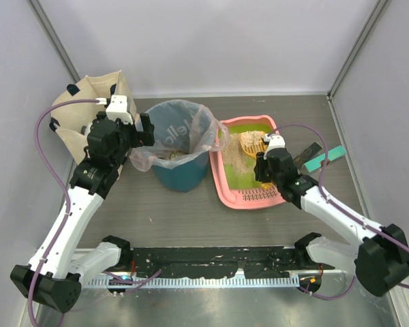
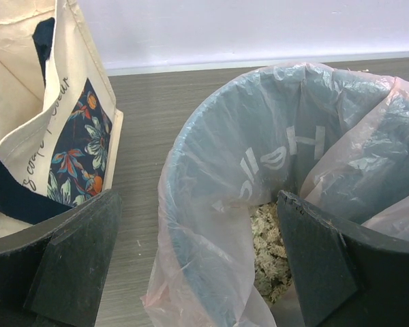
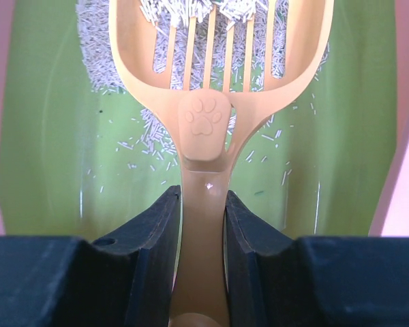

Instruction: Clean the litter box

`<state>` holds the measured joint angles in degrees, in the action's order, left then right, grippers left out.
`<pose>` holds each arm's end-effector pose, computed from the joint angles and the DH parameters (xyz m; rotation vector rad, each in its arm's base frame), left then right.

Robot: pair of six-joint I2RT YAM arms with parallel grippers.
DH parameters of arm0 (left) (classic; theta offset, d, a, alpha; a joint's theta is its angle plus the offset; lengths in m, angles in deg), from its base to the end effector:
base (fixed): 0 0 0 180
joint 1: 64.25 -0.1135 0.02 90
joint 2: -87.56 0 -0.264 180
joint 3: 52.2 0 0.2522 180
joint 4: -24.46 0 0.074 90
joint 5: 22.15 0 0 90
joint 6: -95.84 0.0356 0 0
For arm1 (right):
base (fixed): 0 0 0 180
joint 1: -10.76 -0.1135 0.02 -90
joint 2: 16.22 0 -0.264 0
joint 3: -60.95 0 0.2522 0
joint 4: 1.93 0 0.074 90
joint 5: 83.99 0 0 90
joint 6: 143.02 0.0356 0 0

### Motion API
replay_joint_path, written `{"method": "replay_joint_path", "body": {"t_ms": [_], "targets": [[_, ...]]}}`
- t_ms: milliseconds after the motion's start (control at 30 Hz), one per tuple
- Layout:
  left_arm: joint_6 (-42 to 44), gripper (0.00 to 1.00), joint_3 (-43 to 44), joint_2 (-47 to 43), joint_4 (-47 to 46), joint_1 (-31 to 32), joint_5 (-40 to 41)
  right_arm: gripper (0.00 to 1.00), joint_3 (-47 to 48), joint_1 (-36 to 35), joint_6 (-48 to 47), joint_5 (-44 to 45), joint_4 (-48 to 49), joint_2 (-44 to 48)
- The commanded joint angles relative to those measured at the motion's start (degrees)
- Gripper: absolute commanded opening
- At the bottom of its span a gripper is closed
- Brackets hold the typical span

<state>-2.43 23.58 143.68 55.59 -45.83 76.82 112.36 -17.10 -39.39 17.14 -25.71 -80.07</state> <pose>0.2079 -0.0634 0.3958 0.0435 1.7722 -0.1988 0.2135 0.1051 0.2318 -0.1641 2.1898 0.1941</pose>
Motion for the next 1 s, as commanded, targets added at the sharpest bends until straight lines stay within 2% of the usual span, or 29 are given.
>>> {"method": "replay_joint_path", "body": {"t_ms": [0,167,200,300,400,433,533,633,767,867,967], "targets": [[1.2,1.00,-0.4,-1.3,-3.9,0.3,0.7,0.01,-5.4,-3.3,3.1,6.0,5.4,7.2],[0.9,1.00,-0.7,-1.4,-4.2,0.2,0.3,0.01,-5.1,-4.4,3.1,5.1,5.7,4.5],[0.8,1.00,-0.8,-1.4,-4.4,0.3,0.3,0.01,-4.1,-6.8,2.5,8.0,4.6,3.2],[0.9,1.00,-0.8,-1.3,-4.4,0.3,0.2,0.01,-3.0,-7.0,3.2,9.9,3.3,2.4],[0.8,0.99,-0.9,-1.5,-4.5,0.2,0.0,0.01,-2.5,-7.7,1.9,5.6,4.2,2.0],[0.8,1.00,-1.0,-1.5,-4.7,0.3,0.0,0.01,-1.9,-10.4,1.3,8.8,3.4,0.8],[0.7,1.00,-1.0,-1.4,-4.8,0.2,-0.1,0.01,0.3,-10.4,2.8,15.7,-1.2,0.0],[0.5,1.00,-1.1,-1.7,-4.9,0.3,-0.7,0.01,-0.9,-10.7,1.7,9.9,1.1,2.4],[0.4,1.00,-1.2,-1.7,-5.0,0.3,-0.7,0.01,2.4,-10.3,3.6,17.7,-5.6,1.6],[0.4,1.00,-1.2,-1.8,-5.1,0.3,-1.0,0.01,2.0,-10.9,1.8,8.0,-3.0,3.8],[0.4,1.00,-1.2,-1.7,-4.9,0.3,-0.7,0.01,5.2,-11.5,4.6,16.3,-9.5,2.5]]}}
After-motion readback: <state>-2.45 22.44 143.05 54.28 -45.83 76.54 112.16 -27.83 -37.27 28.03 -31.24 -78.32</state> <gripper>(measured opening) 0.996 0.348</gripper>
